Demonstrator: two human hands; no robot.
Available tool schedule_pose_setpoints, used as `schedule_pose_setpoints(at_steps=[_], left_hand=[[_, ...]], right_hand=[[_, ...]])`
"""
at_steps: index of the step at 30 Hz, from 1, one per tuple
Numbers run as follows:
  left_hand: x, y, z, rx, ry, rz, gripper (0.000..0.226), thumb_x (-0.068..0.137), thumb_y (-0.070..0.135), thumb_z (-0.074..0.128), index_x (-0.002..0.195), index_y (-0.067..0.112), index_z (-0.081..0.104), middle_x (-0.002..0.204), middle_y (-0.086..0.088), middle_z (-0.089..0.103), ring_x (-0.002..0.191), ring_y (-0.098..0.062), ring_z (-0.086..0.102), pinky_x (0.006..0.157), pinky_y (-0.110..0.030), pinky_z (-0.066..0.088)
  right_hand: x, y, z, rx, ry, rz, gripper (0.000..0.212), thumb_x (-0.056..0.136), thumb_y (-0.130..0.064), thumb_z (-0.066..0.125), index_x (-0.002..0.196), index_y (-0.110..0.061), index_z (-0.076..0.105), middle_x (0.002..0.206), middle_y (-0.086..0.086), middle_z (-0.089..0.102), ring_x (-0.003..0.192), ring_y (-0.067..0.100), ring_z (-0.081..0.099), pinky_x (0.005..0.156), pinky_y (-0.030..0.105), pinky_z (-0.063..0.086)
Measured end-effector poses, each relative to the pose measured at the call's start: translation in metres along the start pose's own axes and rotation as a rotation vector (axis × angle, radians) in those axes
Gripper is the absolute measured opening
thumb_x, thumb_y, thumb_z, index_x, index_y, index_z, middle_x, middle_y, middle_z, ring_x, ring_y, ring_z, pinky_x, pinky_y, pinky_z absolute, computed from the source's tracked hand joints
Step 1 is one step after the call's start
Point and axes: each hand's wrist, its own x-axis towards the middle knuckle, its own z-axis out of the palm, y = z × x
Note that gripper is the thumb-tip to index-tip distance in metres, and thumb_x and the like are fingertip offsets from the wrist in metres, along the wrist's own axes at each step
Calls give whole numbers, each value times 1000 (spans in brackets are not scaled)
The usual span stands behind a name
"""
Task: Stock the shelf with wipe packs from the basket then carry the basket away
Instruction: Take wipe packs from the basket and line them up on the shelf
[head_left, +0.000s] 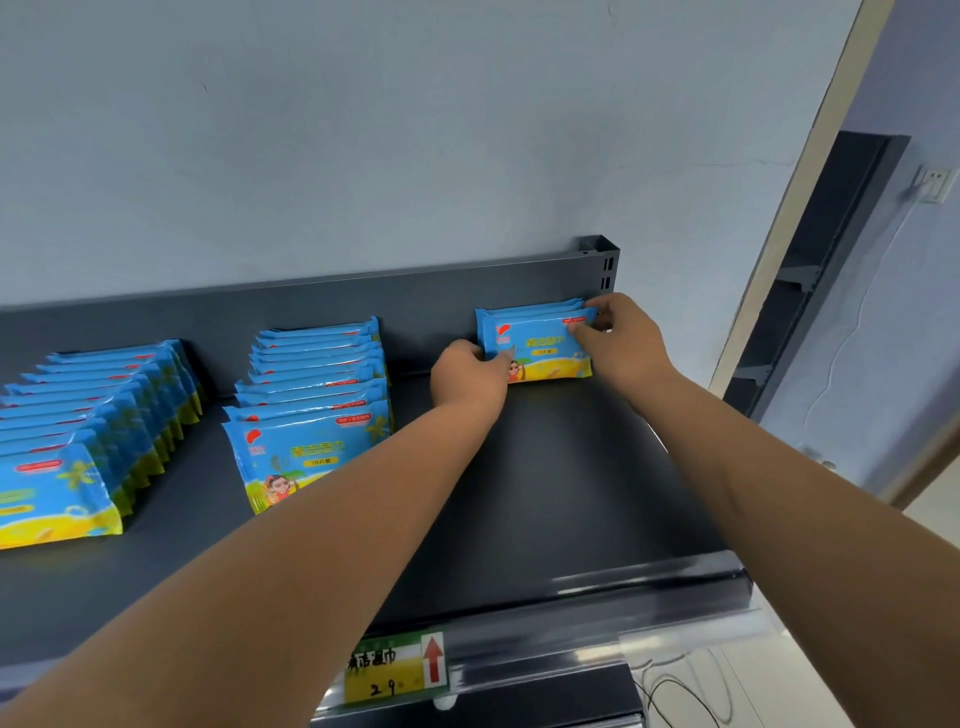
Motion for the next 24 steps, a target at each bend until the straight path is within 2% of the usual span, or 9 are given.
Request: schedule_pose_setpoints(at_steps=[6, 10, 12, 14, 16, 18, 20, 22, 24], left_hand=[[-1, 3, 0, 7, -14, -57, 32, 95, 40, 72, 111, 14, 61, 96, 4, 62, 84, -13, 59, 61, -28, 45], [-2, 14, 0, -60, -23, -169, 31, 90, 35, 74, 106, 9, 65, 96, -4, 67, 77, -16, 61, 60, -29, 46], [-5, 26, -1, -125, -8, -212, 34, 90, 33, 71, 113, 9, 64, 107, -8, 69, 82, -19, 65, 59, -30, 49], [-13, 38, -1, -81, 33, -216, 42, 94, 35, 65, 125, 8, 56, 127, -11, 60, 101, -27, 65, 73, -37, 55], [-28, 47, -6, 103, 72, -81, 46, 99, 35, 56, 134, 7, 47, 138, -12, 48, 121, -33, 54, 94, -43, 50], [-45, 55, -15, 275, 93, 193, 48, 102, 35, 49, 140, 7, 43, 146, -11, 43, 135, -32, 43, 109, -43, 41], [-56, 59, -30, 427, 111, 402, 58, 105, 42, 43, 151, 7, 37, 162, -13, 32, 151, -32, 27, 124, -44, 25], [-62, 64, -46, 577, 114, 500, 64, 107, 49, 34, 158, 10, 30, 170, -11, 17, 158, -32, 9, 128, -47, 11], [-69, 65, -62, 700, 132, 566, 66, 107, 55, 26, 160, 16, 29, 173, -7, 9, 159, -31, -1, 129, -48, 4]], right_hand=[[1, -6, 2, -147, -10, 7, 37, 100, -31, 62, 133, -18, 53, 121, 4, 65, 103, 19, 63, 89, 36, 55], [-6, -8, 3, -174, 37, 21, 52, 98, -35, 65, 141, -15, 45, 136, 5, 61, 115, 24, 63, 93, 38, 54], [-10, -11, 2, -198, 87, 14, 53, 96, -37, 67, 139, -14, 47, 136, 5, 59, 119, 25, 60, 91, 37, 52], [-15, -16, 2, -250, 143, -15, 52, 95, -40, 66, 136, -13, 48, 134, 7, 58, 123, 27, 56, 92, 38, 48], [-22, -25, 0, -298, 203, -32, 55, 99, -42, 59, 141, -9, 45, 141, 11, 53, 131, 30, 49, 99, 40, 44], [-30, -35, -4, -306, 254, -63, 60, 102, -47, 50, 146, -7, 42, 147, 15, 48, 140, 31, 41, 107, 43, 40], [-41, -44, -8, -301, 265, -150, 64, 99, -55, 39, 139, -6, 49, 140, 16, 53, 136, 34, 45, 110, 50, 42], [-53, -54, -13, -375, 241, -251, 72, 96, -60, 28, 135, -5, 53, 137, 13, 56, 136, 34, 44, 111, 53, 40], [-66, -63, -17, -458, 206, -324, 72, 101, -58, 25, 149, -7, 44, 153, 9, 47, 151, 29, 28, 122, 50, 27]])
